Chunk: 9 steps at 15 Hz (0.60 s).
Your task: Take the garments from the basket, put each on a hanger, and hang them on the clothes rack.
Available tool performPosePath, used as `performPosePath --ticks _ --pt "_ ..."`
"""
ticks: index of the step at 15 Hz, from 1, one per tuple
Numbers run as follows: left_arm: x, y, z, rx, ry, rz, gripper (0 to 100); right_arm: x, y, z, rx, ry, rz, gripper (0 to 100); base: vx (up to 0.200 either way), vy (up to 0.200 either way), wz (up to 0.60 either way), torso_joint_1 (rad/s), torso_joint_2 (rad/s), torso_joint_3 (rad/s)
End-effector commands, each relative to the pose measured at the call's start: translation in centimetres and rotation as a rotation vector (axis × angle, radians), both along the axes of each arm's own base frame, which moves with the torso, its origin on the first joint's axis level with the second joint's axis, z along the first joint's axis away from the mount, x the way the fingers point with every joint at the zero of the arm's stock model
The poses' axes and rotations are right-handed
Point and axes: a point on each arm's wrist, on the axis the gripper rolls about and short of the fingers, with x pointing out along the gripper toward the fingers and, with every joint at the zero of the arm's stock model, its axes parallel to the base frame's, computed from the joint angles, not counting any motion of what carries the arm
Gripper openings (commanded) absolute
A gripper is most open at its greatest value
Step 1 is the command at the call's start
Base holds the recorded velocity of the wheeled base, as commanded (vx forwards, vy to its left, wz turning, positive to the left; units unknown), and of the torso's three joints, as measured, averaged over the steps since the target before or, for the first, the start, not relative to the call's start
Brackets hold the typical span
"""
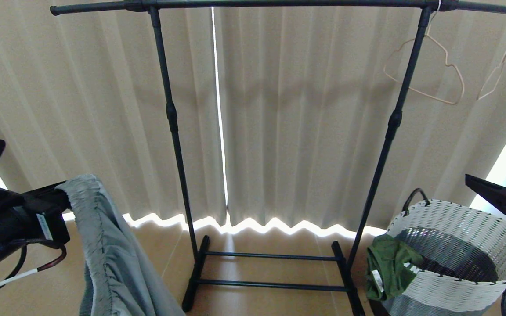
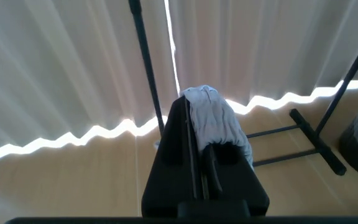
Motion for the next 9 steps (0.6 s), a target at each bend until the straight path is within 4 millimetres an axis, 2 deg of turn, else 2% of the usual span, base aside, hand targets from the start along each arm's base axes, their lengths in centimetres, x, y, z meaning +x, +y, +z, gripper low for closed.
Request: performPosePath --ticks 1,3,9 --pt "-1.7 0.4 0.6 -0.009 -0.049 0.010 0 -0.5 -0.7 -0.4 -0.013 0.002 -0.055 100 0.000 0.000 0.00 0.000 0.00 0.000" --pt "-2.5 0.6 1.1 -0.009 -0.062 0.013 0 -0.6 -0.9 -0.8 -0.028 0.010 -0.076 100 0.000 0.000 0.00 0.000 0.00 0.000" --pt "-2.6 1.5 0.7 0.000 -0.052 0.076 0 -0.9 -0.9 -0.5 -0.028 -0.020 -0.082 100 0.000 0.000 0.00 0.000 0.00 0.000"
